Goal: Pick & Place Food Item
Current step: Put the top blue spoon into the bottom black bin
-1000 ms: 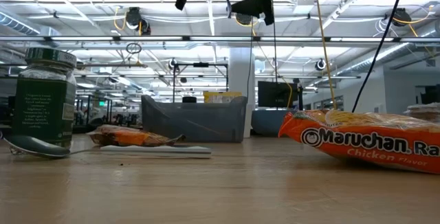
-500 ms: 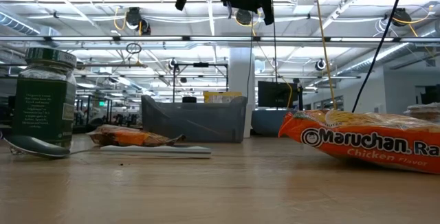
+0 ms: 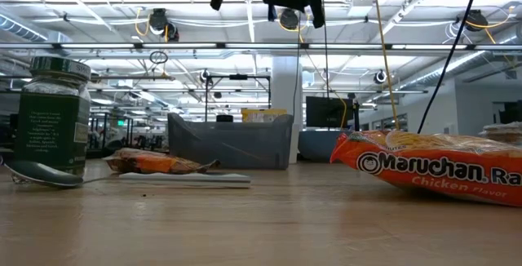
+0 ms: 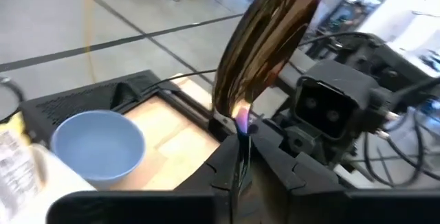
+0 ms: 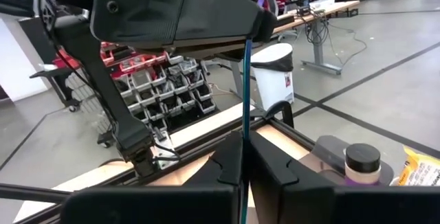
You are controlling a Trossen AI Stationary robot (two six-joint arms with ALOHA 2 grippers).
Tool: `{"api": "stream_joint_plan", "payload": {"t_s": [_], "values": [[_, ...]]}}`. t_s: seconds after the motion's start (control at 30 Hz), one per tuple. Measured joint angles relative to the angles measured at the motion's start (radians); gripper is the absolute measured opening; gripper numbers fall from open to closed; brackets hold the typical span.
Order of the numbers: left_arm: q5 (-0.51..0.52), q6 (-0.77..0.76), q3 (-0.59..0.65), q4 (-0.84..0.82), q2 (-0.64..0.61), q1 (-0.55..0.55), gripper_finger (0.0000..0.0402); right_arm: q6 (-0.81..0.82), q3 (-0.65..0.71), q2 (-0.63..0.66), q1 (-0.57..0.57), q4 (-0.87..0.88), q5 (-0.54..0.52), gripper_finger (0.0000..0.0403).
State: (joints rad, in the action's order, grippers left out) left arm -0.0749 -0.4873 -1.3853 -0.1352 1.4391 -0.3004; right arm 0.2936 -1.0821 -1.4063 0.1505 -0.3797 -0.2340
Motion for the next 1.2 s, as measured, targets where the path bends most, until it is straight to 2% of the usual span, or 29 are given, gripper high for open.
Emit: {"api": "stream_joint_plan", "payload": {"t_s": [0.2, 0.37, 0.53, 0.67, 0.93, 1.07, 1.2], "values": [[-0.130, 0.006, 0.000, 0.038, 0.000, -0.035, 0.0084, -0.010, 0.000, 0.001, -0.002, -0.020, 0.003, 0.0001], [-0.224, -0.036, 0.000, 0.045, 0.000, -0.069, 0.0145, -0.010, 0.000, 0.001, -0.002, -0.019, 0.029, 0.0001], [-0.251, -0.066, 0.000, 0.056, 0.000, -0.089, 0.0214, -0.007, 0.000, 0.001, -0.002, -0.043, 0.082, 0.0001], [-0.282, -0.054, 0.000, 0.099, -0.008, -0.111, 0.0249, -0.007, 0.000, 0.011, 0.003, -0.053, 0.085, 0.0001], [-0.371, -0.042, 0.000, 0.117, -0.085, -0.164, 0.0270, 0.019, 0.000, 0.097, 0.082, -0.061, 0.151, 0.0000], [-0.448, 0.004, 0.000, 0.051, -0.157, -0.185, 0.0262, 0.085, -0.014, 0.149, 0.157, -0.050, 0.259, 0.0000], [-0.424, 0.095, 0.000, -0.078, -0.256, -0.187, 0.0250, 0.077, -0.077, 0.175, 0.222, 0.085, 0.364, 0.0000]]}}
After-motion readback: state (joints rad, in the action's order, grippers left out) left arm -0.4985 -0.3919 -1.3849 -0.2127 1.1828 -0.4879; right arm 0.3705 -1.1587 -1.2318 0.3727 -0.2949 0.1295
